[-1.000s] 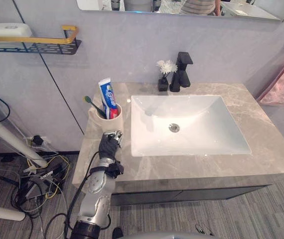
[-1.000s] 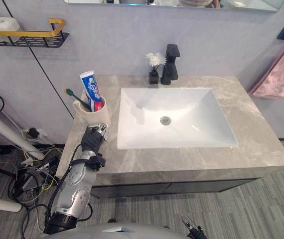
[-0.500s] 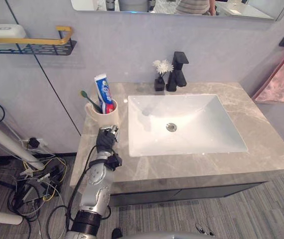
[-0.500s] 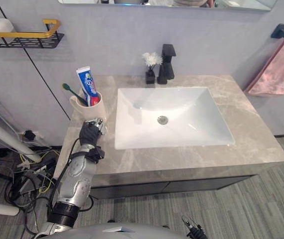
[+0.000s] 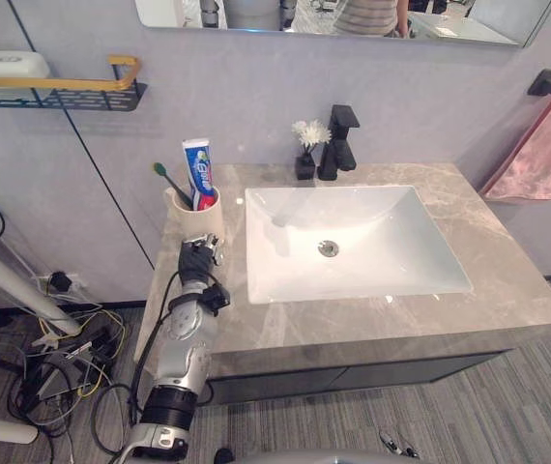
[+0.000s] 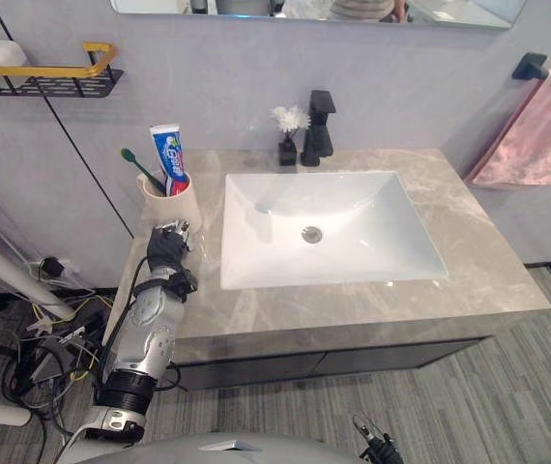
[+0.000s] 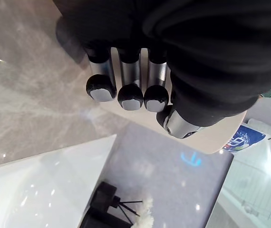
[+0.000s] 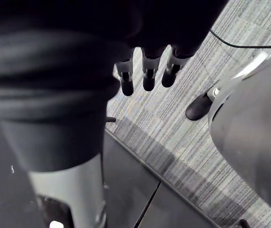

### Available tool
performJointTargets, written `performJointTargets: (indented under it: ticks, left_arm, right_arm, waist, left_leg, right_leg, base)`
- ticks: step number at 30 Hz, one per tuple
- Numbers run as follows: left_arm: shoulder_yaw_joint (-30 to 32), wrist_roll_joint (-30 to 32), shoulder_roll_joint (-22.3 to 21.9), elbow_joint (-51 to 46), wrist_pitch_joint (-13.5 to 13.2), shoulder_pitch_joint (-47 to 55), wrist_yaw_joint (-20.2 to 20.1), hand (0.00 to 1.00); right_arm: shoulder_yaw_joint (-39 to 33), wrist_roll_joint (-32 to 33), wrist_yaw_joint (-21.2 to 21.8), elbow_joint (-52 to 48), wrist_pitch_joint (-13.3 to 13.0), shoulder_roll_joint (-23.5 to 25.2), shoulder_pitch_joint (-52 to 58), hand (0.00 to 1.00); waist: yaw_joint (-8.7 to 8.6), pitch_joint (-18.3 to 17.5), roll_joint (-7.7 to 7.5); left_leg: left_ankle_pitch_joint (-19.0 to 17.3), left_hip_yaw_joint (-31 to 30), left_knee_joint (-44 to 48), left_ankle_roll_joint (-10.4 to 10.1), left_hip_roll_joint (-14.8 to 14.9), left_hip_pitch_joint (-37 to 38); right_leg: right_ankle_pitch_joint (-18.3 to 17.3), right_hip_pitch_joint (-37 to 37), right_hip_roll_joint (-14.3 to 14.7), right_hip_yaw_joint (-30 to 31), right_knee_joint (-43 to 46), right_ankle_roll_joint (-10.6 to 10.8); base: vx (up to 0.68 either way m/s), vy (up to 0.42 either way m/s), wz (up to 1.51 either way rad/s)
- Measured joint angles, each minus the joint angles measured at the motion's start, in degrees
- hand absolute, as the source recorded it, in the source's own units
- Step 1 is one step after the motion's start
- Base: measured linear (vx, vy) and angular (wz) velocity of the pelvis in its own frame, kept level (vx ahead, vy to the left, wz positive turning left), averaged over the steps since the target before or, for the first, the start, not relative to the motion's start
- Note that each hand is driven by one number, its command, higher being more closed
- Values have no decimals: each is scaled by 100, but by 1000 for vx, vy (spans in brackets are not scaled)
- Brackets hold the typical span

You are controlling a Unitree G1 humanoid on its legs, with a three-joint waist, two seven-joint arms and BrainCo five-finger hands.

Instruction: Organize washtable

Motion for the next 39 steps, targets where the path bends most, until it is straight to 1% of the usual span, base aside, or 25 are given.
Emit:
performJointTargets:
  ticks: [3,6,11,12,14,19,21,28,37,39]
  left_arm:
    - [50,0,2,125,33,-154,60,100]
    - [121,2,4,245,33,-254,61,100]
    - [176,21,33,353,47,-355,89,100]
    - [175,53,33,396,44,-377,83,100]
    - [175,56,34,515,45,-475,84,100]
    - [174,81,67,706,40,-623,86,100]
    - [171,222,90,767,42,-670,85,100]
    - [152,272,194,1151,51,-1006,72,100]
    - [113,298,337,1442,165,-1370,55,100]
    - [97,417,341,1529,170,-1438,47,100]
  right_arm:
    - [-108,0,8,155,5,-3,-80,0]
    - [-201,1,6,172,102,-3,-81,0]
    - [-258,1,6,203,107,-3,-82,0]
    - [-356,2,6,204,107,2,-87,0]
    - [-468,3,5,204,107,-6,-91,0]
    - [-635,3,7,206,108,-9,-102,0]
    - [-699,4,7,212,109,-9,-103,0]
    - [-1101,7,19,336,111,-17,-221,0]
    - [-1398,7,44,385,117,-28,-256,0]
    - [-1533,7,52,385,119,-24,-271,0]
  waist:
    - [-12,-9,-14]
    - [-48,-32,-48]
    - [-74,-65,-94]
    - [-77,-68,-98]
    - [-75,-68,-98]
    - [-75,-68,-96]
    - [-78,-68,-96]
    - [-86,-68,-95]
    - [-97,-63,-87]
    - [-99,-62,-86]
  left_leg:
    - [0,13,0,0,0,1]
    - [-2,24,0,0,0,3]
    - [-15,58,0,-3,0,11]
    - [-16,60,0,-3,0,13]
    - [-19,64,0,-4,0,19]
    - [-42,99,0,-5,0,40]
    - [-49,107,1,-7,0,42]
    - [-80,159,1,-12,0,67]
    - [-135,220,2,-14,-6,96]
    - [-142,222,2,-16,-6,97]
  right_leg:
    - [0,3,1,1,-1,-2]
    - [1,3,1,6,-7,-6]
    - [12,3,-2,20,-32,-20]
    - [11,4,-2,21,-33,-20]
    - [-7,8,-2,24,-34,-51]
    - [-9,8,-4,59,-35,-54]
    - [-11,6,-4,68,-36,-58]
    - [-6,4,-4,113,-37,-49]
    - [-25,-5,-10,160,-37,-80]
    - [-30,-5,-10,161,-37,-88]
  base:
    - [0,0,0]
    - [0,0,0]
    - [0,1,-3]
    - [0,0,0]
    - [0,0,0]
    - [4,1,-3]
    - [5,0,-2]
    - [9,-1,-3]
    - [8,0,-3]
    - [0,0,0]
